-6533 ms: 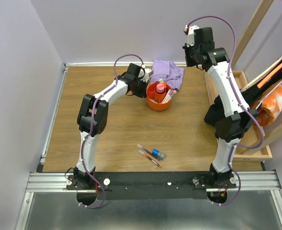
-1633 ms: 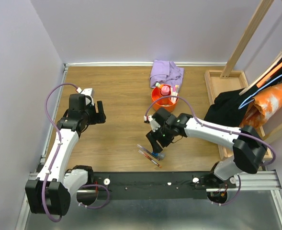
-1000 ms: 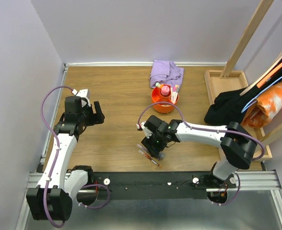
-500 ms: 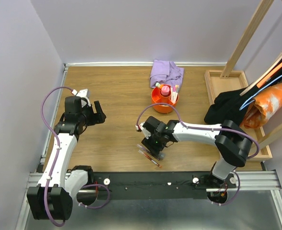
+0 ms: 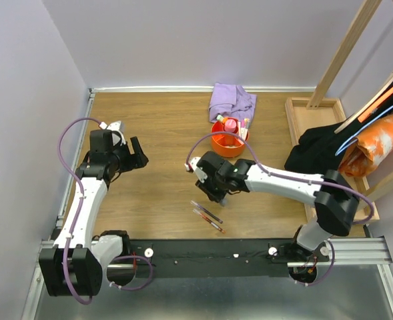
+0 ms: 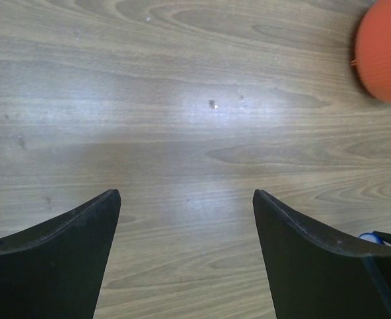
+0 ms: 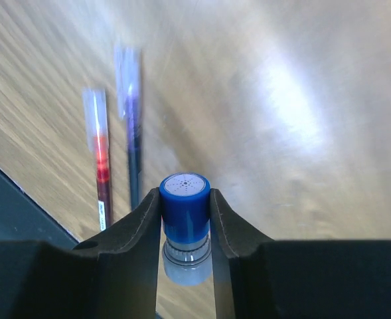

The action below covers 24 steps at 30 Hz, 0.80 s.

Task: Sort the stationery into containers
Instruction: Pick up the stationery from the center of the board, then place the stationery in the storage box.

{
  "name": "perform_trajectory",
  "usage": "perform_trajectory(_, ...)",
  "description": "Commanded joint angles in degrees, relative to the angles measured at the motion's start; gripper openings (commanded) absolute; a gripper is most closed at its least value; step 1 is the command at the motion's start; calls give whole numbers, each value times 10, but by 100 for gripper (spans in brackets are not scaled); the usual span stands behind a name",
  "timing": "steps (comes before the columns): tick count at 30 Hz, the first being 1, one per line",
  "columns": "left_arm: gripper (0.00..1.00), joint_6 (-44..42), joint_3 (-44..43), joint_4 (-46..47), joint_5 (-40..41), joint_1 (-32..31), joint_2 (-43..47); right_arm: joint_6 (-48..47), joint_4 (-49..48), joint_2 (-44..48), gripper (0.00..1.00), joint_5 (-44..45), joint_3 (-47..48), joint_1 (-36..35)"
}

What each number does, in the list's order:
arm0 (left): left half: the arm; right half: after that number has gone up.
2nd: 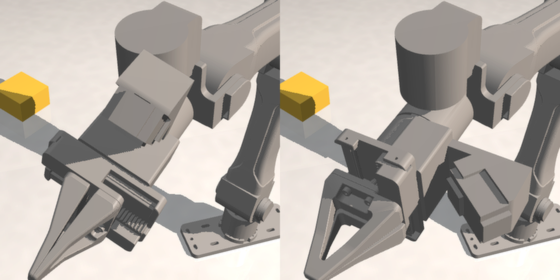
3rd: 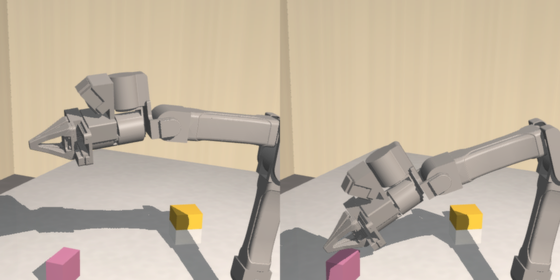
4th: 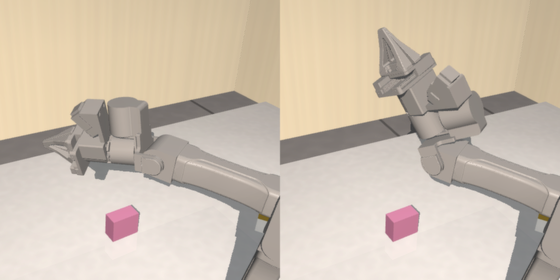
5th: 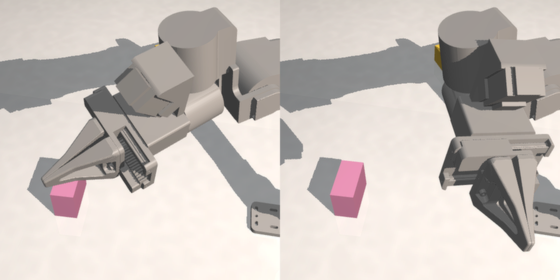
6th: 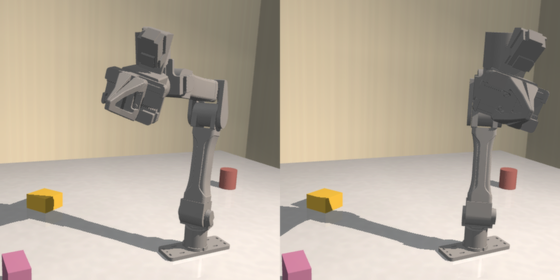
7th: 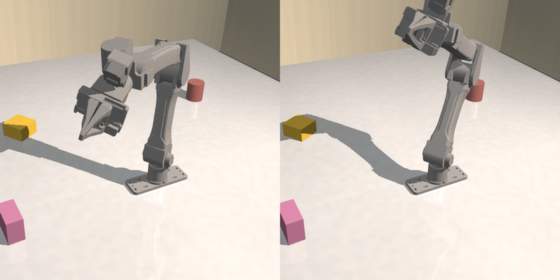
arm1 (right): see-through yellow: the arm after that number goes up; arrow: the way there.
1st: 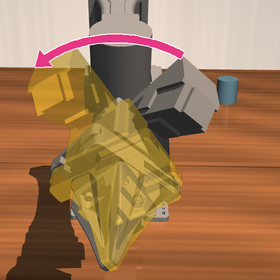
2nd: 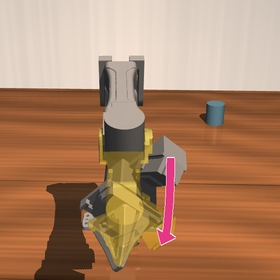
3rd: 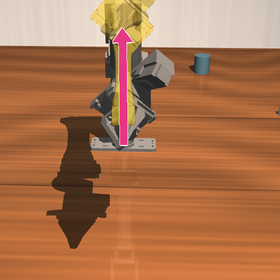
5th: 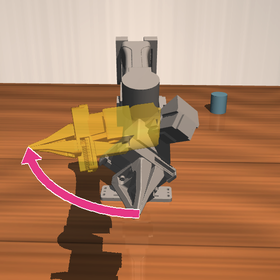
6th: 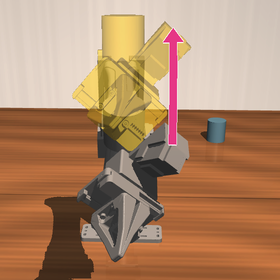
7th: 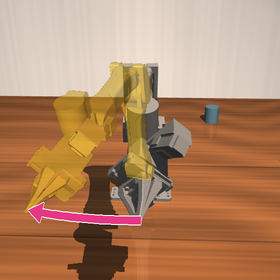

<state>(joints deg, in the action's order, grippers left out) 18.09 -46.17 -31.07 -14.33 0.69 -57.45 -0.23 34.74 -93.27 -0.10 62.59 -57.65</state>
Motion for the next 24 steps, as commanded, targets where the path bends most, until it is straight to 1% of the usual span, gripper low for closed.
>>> perform_trajectory(1, 90, 35, -52, 0, -40, 3, -30, -51, -6, 58, 0, 92, 70, 19)
perform_trajectory(5, 90, 39, -77, 0, -45, 3, -70, -30, -46, 57, 0, 117, 100, 97)
perform_trajectory(6, 90, 32, -83, -2, -49, 3, -90, -27, -87, 60, 1, 114, 92, 134)
perform_trajectory(7, 90, 27, -98, -6, -53, 2, -100, -24, -120, 79, 1, 113, 78, 151)
perform_trajectory(8, 90, 21, -106, -7, -57, 2, -111, -28, -210, 93, 0, 112, 56, 176)
perform_trajectory(9, 90, 15, -114, -9, -59, 2, -129, -36, -262, 109, 0, 111, 34, 184)
perform_trajectory(10, 89, 11, -127, -9, -61, 2, -139, -64, -316, 136, 0, 112, -22, 191)
perform_trajectory(11, 89, 9, -134, -12, -62, 2, -147, -83, -425, 148, 1, 107, -47, 194)
perform_trajectory(12, 89, 8, -140, -14, -62, 1, -155, -97, -469, 153, 1, 107, -68, 202)
perform_trajectory(14, 89, 5, -161, -19, -62, 1, -177, -108, -517, 144, 1, 99, -84, 213)
perform_trajectory(17, 88, -4, -185, -27, -56, 0, -202, -88, -530, 121, 1, 83, -73, 237)
perform_trajectory(24, 88, -12, -208, -21, -47, -1, -241, -86, -584, 94, 1, 47, -103, 264)
